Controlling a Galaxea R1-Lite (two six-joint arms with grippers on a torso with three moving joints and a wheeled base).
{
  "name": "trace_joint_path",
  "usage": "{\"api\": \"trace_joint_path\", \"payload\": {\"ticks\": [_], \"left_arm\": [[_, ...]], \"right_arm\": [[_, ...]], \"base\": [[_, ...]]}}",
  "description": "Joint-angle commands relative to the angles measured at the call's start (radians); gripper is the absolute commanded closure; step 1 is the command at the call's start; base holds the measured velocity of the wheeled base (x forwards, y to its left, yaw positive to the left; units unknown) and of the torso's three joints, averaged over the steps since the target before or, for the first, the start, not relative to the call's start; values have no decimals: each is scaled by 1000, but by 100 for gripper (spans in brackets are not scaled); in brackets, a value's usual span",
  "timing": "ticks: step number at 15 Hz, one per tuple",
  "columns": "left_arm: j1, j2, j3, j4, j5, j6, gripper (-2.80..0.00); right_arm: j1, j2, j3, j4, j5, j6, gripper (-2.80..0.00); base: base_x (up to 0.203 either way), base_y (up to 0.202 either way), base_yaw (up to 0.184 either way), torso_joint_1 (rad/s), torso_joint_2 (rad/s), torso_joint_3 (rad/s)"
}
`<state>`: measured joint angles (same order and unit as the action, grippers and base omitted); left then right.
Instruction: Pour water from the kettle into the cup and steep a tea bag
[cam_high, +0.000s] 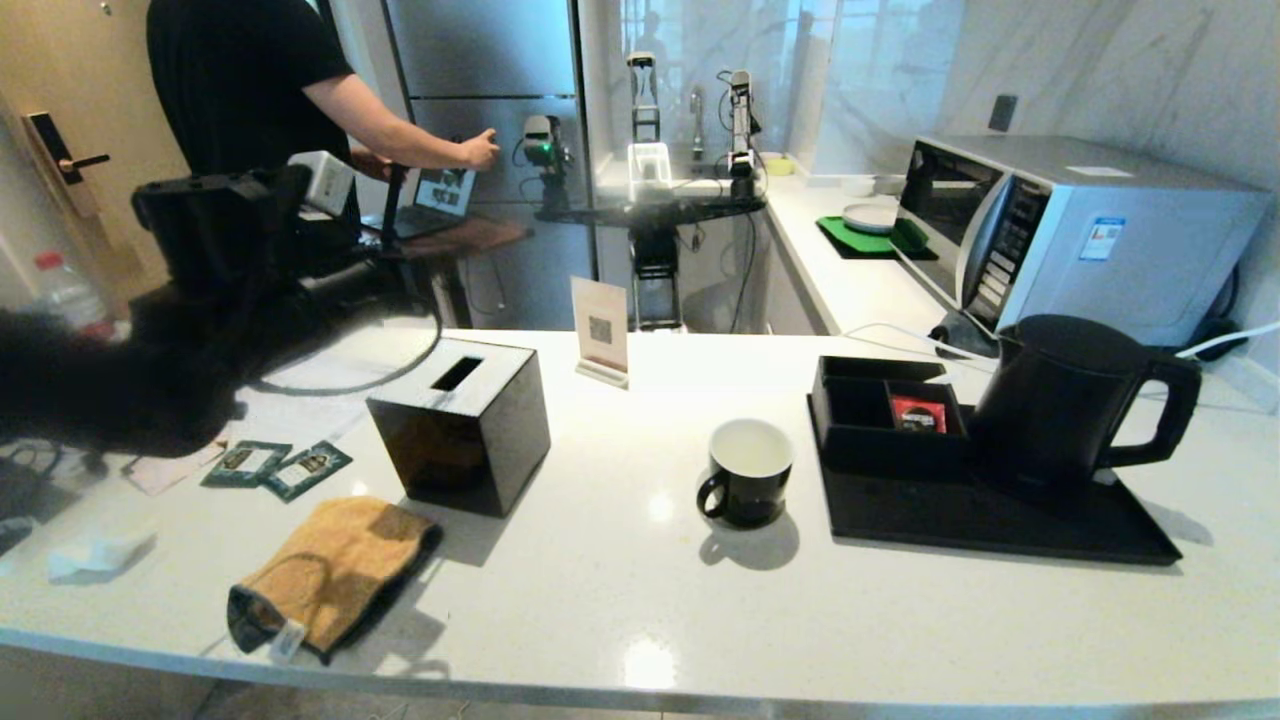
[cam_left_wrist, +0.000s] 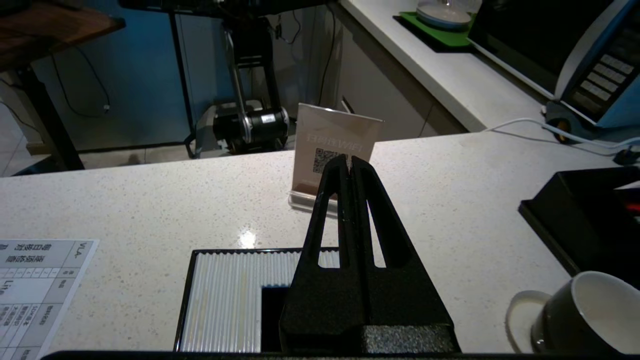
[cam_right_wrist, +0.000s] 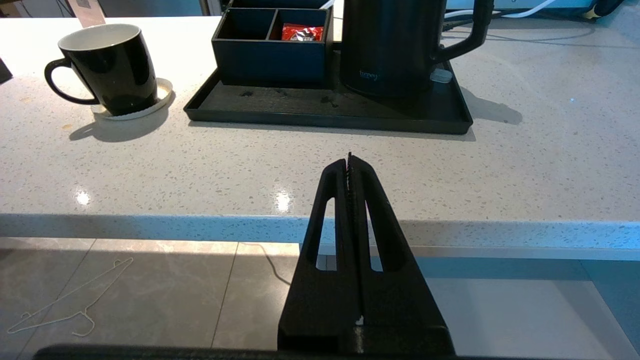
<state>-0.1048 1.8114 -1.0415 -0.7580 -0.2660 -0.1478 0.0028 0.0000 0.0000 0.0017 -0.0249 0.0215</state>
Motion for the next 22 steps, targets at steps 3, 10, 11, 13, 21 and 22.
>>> {"api": "trace_joint_path", "payload": {"ticks": [3,10,11,13,21,22], "left_arm": [[2,-178,113,-4,-8,8,0],[38,-430,349,-4,-6,6,0],[63,-459,377,-4,-8,5,0],[103,-501,430,-4,-11,4,0],[132,-621,544,-4,2,52,0],[132,-649,564,-4,6,55,0]], "right_arm": [[0,2,0,0,0,0,0],[0,2,0,0,0,0,0],[0,2,0,0,0,0,0],[0,2,0,0,0,0,0],[0,2,0,0,0,0,0],[0,2,0,0,0,0,0]], "base": [[0,0,0,0,0,0],[0,0,0,0,0,0],[0,0,0,0,0,0],[0,0,0,0,0,0],[0,0,0,0,0,0],[0,0,0,0,0,0]]}}
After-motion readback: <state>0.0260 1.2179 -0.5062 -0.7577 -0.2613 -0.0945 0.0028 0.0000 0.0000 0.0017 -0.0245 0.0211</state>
